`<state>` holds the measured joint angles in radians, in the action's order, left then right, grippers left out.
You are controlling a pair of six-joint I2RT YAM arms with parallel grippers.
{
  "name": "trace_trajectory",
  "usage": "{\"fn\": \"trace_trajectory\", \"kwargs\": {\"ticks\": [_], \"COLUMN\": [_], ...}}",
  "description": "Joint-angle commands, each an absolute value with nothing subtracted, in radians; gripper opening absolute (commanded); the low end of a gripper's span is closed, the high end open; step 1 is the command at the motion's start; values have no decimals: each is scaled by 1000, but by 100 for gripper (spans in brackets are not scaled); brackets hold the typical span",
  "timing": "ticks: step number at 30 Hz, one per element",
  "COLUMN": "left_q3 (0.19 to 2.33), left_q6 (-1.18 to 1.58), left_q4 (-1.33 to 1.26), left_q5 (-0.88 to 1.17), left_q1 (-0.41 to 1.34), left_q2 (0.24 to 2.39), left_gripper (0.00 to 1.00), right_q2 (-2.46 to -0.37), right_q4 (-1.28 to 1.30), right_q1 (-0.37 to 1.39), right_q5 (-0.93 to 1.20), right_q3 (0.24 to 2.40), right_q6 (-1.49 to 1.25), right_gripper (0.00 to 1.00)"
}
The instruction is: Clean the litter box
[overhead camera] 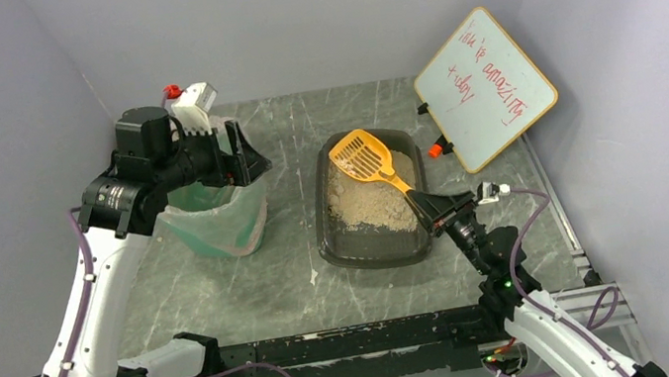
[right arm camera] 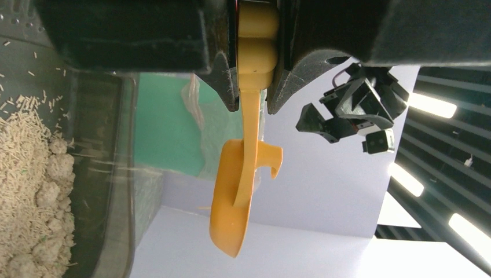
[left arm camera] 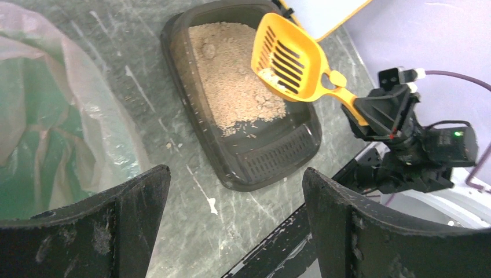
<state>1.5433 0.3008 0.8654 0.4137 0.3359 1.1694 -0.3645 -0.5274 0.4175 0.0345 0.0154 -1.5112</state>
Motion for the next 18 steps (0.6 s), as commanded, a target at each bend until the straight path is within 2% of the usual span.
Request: {"fn": "trace_trajectory", "kwargs": {"ticks": [1,3,5,7,10,12,14,18], "left_q3": [1592,1583,1560,1531,1482,1462,1457,1468], "left_q6": [291,296,301,310,319,323,327,327], "left_q4": [923,933,922,906,873,854,841,829], "left_q5": [211,115,67,45,33,13,2,-33], "left_q1": [341,340,341,341,352,368,394,446], "left_q2": [1168,1169,1176,1191,1220,1245,1271,1322], "left_gripper": [91,91,91,90,89,88,87,83], "right_q2": [-357,-326,-376,-364,-376,-354,-330,-277], "right_q4": [-535,-521,-555,-468,-596,-528,-573,-458], "right_q1": [399,392,390,385,386,381,384,375], "right_q5": [90,46,123,96,131,113,111,80], "right_q3": [85,87,116,147,93,95,73,126], "right_q6": [-1474,-1468,-1459,-1451,-1520,-1527,-1530,-1482], "right_gripper": [0,0,0,0,0,0,0,0]}}
